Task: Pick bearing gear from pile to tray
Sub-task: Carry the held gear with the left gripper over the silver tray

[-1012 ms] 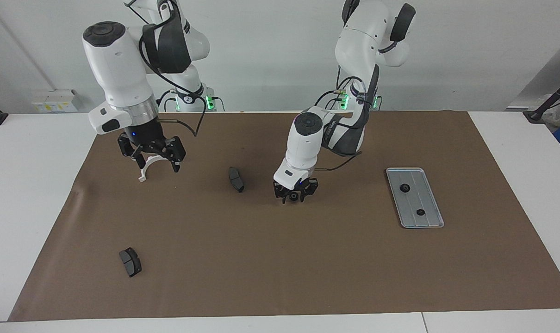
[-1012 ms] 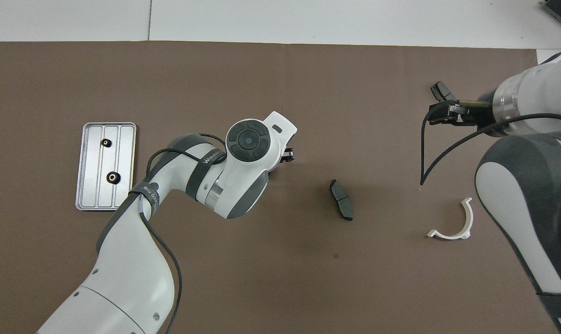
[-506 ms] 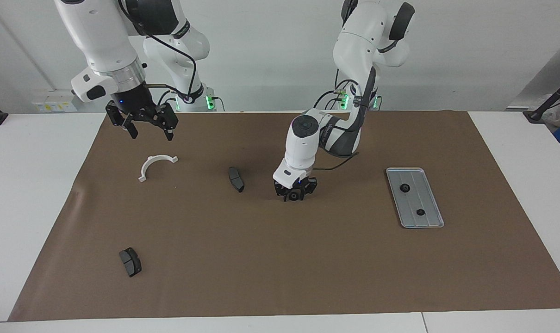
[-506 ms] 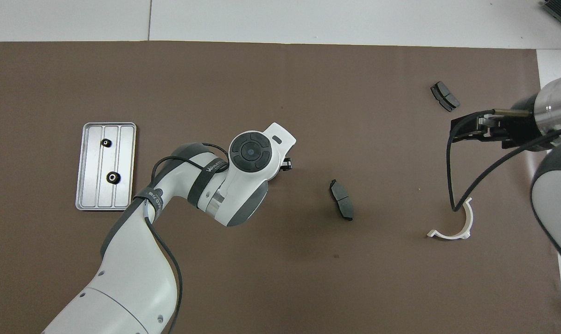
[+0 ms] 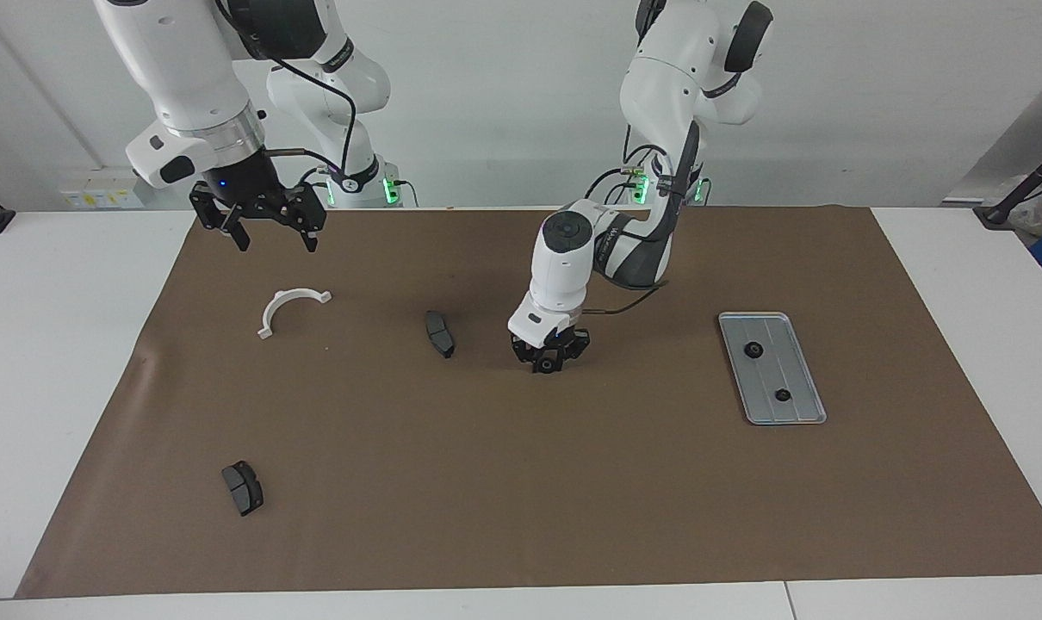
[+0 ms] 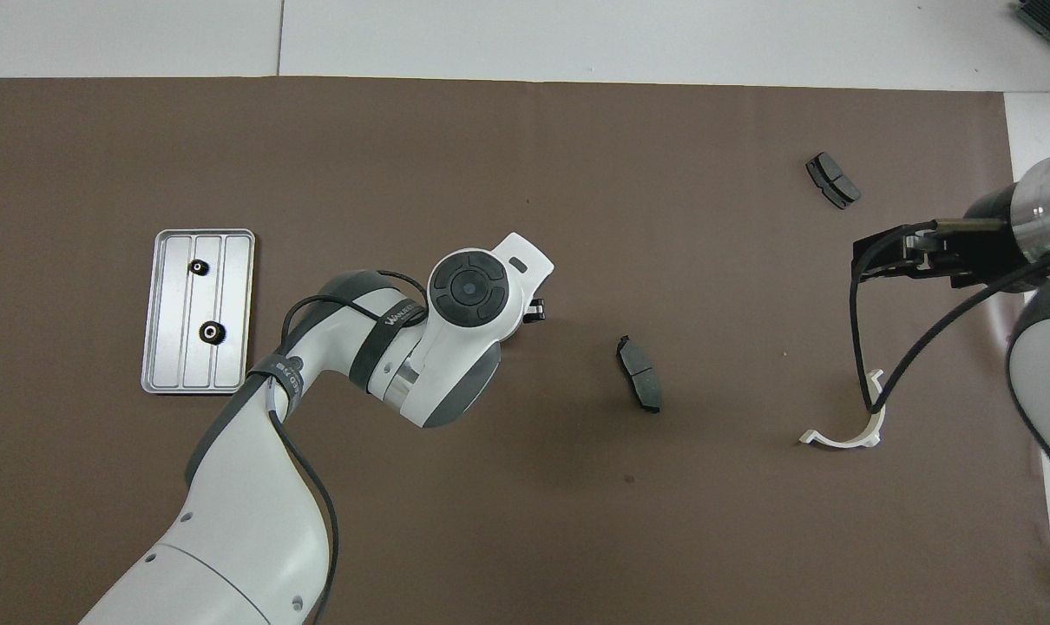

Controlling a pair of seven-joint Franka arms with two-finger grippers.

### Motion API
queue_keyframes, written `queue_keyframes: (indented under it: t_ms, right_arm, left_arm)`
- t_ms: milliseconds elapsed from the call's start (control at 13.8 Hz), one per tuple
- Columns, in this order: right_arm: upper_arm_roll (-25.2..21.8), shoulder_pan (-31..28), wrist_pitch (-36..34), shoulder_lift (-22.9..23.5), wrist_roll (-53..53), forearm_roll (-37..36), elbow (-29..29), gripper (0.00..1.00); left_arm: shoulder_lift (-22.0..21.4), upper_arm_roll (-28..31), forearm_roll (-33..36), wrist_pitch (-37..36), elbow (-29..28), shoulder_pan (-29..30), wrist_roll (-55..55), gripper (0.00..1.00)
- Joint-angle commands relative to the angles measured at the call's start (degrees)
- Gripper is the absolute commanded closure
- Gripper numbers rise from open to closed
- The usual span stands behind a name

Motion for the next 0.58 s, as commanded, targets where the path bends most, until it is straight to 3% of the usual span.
queue_keyframes:
  t_ms: [0,289,506]
  right_arm:
    - [0.69,-1.36,0.76,-1.32,-2.68,-1.39,-2.02,0.0]
    - [0.77,-1.27,0.75,-1.66,-2.77,-1.83,-2.72,0.0]
    - [0.86,-1.27,0.93,-1.93,-2.69,-1.57,-3.43,0.0]
  left_arm:
    - [-1.68,0.93,0.87,1.12,-2.58,-0.93,-0.13,0.59]
    - [-1.68,0.93,0.87,1.03,-2.58,-0.67,0.13,0.77]
    - [-1.59,1.28,2.09,-1.24,-0.4,0.65,0.13,0.84]
